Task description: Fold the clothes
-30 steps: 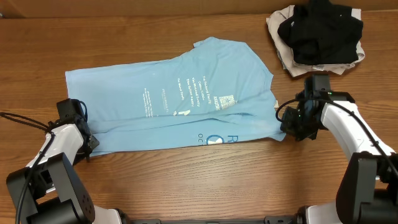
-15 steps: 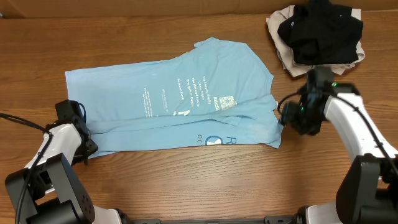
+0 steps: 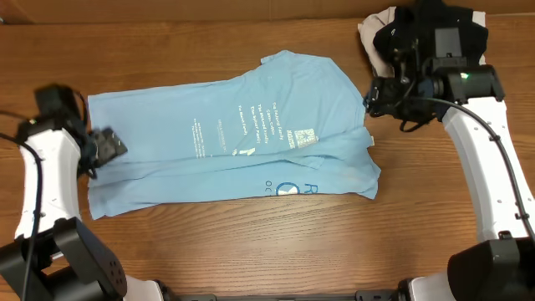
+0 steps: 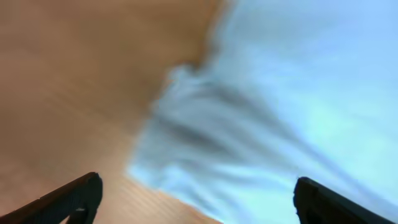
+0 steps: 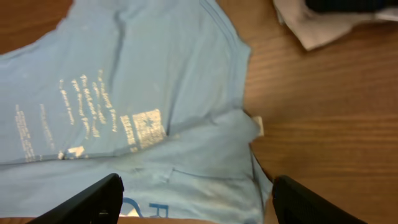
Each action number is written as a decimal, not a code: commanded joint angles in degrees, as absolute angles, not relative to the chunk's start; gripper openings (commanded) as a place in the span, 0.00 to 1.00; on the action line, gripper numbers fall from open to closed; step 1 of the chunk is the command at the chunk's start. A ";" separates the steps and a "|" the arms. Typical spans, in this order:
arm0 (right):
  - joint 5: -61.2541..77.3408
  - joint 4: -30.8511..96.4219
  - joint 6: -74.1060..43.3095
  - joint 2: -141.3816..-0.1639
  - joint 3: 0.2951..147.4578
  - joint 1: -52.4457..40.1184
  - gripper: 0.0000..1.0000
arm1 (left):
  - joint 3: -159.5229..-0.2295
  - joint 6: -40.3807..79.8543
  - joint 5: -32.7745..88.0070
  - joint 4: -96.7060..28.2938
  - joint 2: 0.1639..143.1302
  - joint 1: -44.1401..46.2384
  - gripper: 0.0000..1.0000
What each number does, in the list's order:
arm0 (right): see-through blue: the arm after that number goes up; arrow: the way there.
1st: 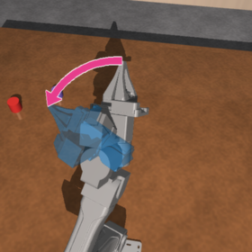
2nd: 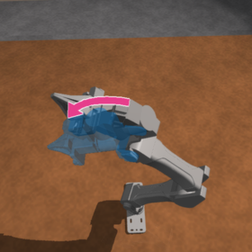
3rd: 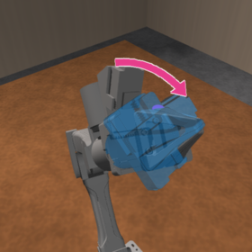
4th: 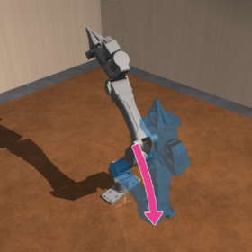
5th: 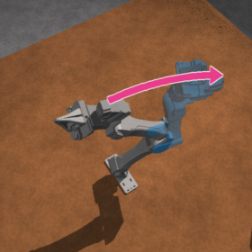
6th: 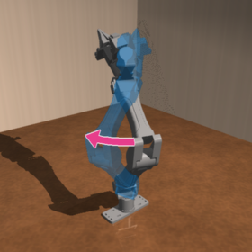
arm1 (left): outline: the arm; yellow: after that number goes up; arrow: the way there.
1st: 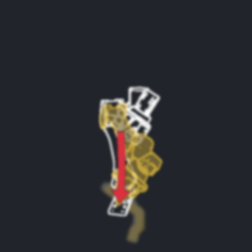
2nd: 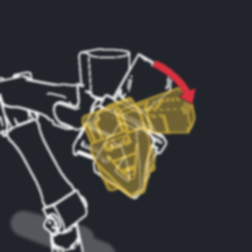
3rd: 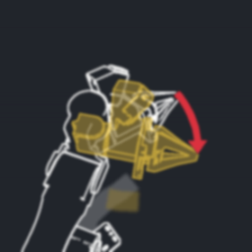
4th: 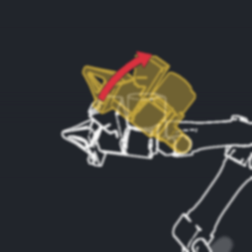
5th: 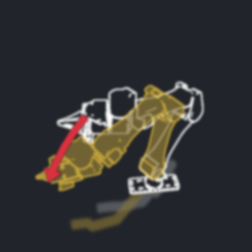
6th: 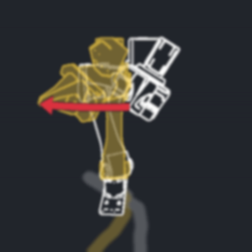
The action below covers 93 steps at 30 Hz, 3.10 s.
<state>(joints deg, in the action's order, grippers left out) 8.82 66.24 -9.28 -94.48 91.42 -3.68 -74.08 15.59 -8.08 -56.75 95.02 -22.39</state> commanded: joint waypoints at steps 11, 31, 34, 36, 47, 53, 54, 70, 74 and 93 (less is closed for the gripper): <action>9.10 67.00 -5.91 -98.10 112.99 -6.50 0.80 | -107.46 3.84 9.04 -64.55 96.07 -18.26 0.95; -3.16 43.24 1.43 -128.66 125.01 -13.72 0.80 | -118.65 5.26 -3.46 -61.71 122.54 -17.98 1.00; -3.07 47.05 -0.32 -132.11 124.99 -12.45 0.81 | -118.63 5.10 -3.62 -61.91 123.76 -17.98 1.00; -2.90 49.98 -1.43 -133.73 124.84 -11.53 0.81 | -118.63 5.10 -3.64 -61.52 124.27 -17.98 1.00; 0.19 61.80 -3.79 -139.63 123.70 -9.28 0.82 | -118.54 5.13 -3.60 -60.14 124.46 -17.96 1.00; -0.25 62.65 -6.57 -141.38 122.15 -8.73 0.73 | -118.19 5.13 -3.60 -60.62 124.49 -17.96 1.00; -0.56 62.46 -7.44 -141.38 121.75 -8.51 0.73 | -118.17 5.13 -3.60 -60.80 124.49 -17.98 1.00; -0.38 68.18 -11.07 -141.38 113.58 -5.61 0.68 | -117.36 5.13 -3.60 -62.48 124.51 -17.98 1.00; 0.05 73.84 -11.18 -141.36 113.58 -5.43 0.73 | -117.36 5.10 -3.62 -62.52 124.51 -17.98 1.00; 4.03 77.49 -3.29 -140.79 136.14 -5.56 0.89 | -117.36 1.67 -3.57 -64.79 124.73 -18.61 1.00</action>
<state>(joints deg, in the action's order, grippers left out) 1.10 77.54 -7.11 -141.40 128.92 -5.98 -117.51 2.79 -2.90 -64.77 123.68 -17.76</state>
